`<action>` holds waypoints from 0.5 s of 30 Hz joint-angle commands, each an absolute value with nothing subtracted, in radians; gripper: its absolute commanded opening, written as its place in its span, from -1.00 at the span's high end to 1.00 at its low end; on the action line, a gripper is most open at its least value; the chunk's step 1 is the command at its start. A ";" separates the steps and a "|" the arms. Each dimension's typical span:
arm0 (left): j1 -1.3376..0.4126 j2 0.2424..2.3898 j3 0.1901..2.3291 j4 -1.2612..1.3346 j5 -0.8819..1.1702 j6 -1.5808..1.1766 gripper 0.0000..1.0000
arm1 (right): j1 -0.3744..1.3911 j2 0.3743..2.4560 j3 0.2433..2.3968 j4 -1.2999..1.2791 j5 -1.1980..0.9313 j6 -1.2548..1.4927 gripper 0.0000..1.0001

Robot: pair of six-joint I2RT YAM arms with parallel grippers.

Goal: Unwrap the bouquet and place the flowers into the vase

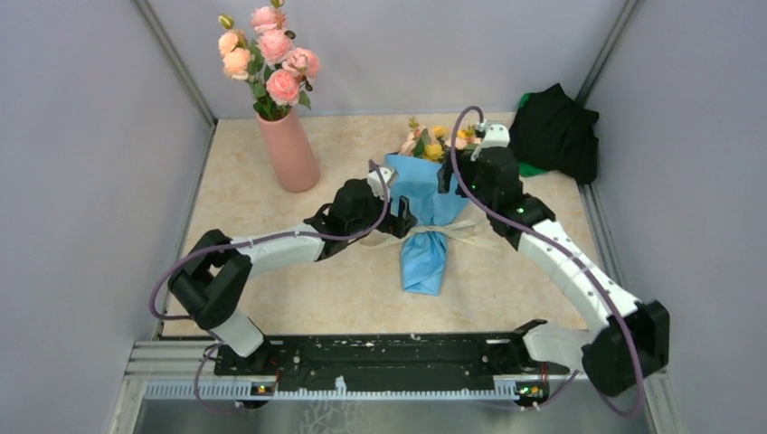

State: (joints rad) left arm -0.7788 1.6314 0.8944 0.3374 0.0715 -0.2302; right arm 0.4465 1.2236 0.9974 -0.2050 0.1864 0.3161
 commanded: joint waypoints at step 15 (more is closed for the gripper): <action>-0.785 1.677 1.051 0.472 0.241 -0.374 -0.94 | 0.442 1.061 0.909 -0.664 0.293 0.265 -0.77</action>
